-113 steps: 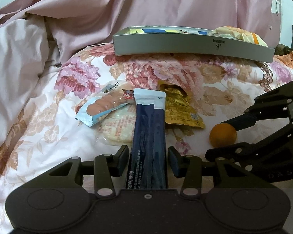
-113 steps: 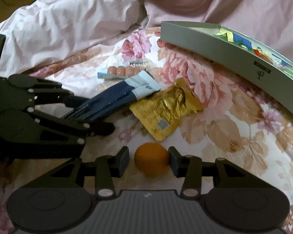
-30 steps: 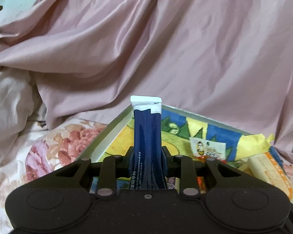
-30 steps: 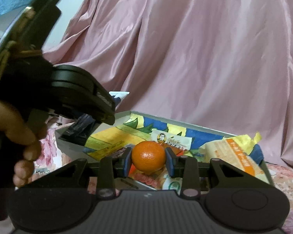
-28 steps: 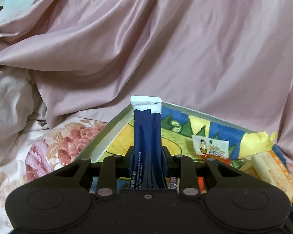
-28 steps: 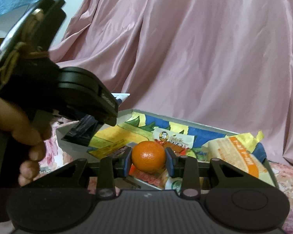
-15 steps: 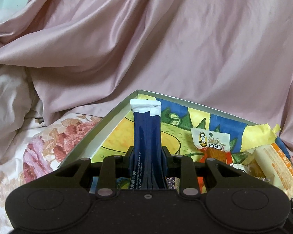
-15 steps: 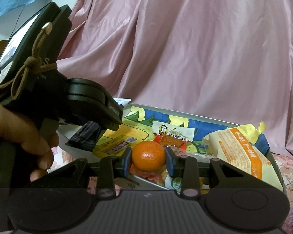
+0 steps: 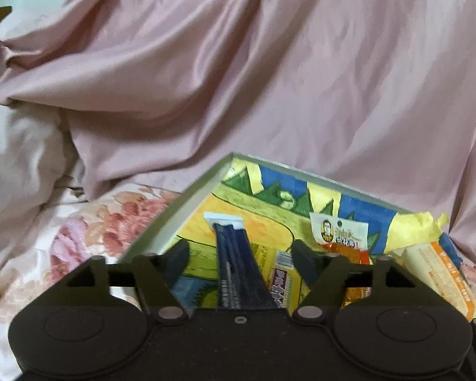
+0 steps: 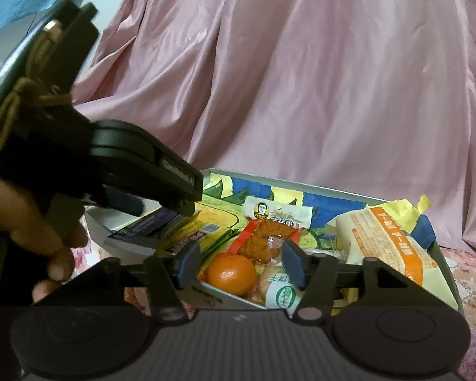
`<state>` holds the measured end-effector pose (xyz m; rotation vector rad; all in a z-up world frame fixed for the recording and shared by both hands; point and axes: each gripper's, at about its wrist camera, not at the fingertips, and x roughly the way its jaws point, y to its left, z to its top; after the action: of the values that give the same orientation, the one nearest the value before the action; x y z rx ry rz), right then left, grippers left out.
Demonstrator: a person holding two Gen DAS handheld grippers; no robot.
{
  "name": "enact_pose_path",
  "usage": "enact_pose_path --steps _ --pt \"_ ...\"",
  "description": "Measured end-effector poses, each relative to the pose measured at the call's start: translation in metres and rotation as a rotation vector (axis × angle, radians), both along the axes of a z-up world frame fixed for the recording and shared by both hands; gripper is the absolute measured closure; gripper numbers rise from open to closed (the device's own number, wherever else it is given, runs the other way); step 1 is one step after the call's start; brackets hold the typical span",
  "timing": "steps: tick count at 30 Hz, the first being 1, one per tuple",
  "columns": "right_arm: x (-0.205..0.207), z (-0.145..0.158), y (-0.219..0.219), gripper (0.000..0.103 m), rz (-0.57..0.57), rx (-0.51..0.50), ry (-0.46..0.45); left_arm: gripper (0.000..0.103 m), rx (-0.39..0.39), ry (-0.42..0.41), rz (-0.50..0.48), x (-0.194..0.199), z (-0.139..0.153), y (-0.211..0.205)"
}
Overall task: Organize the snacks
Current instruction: 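Open both grippers over the tray releasing stick pack and orange, then withdraw both open grippers from the tray toward the remaining snacks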
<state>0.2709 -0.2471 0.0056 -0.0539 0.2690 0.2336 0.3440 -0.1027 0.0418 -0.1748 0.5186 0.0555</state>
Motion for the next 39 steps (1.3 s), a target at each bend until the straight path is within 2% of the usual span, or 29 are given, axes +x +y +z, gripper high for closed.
enact_pose_path --steps 4,10,20,30,39 --pt "-0.009 0.003 0.002 0.019 0.006 -0.006 -0.026 0.007 0.0 -0.035 0.02 -0.017 0.012 0.007" --pt "-0.025 0.012 0.002 0.002 -0.004 -0.001 -0.075 0.001 0.009 -0.088 0.051 -0.051 0.024 0.022" --pt "-0.059 0.028 0.001 0.0 -0.017 0.01 -0.14 0.001 0.008 -0.126 0.101 -0.108 0.03 0.052" --pt "-0.111 0.039 0.004 0.0 -0.007 -0.001 -0.196 0.001 0.049 -0.147 0.081 -0.172 0.021 0.07" --pt "-0.159 0.033 0.014 0.0 0.02 -0.013 -0.159 0.001 0.051 -0.131 0.059 -0.221 0.006 0.082"
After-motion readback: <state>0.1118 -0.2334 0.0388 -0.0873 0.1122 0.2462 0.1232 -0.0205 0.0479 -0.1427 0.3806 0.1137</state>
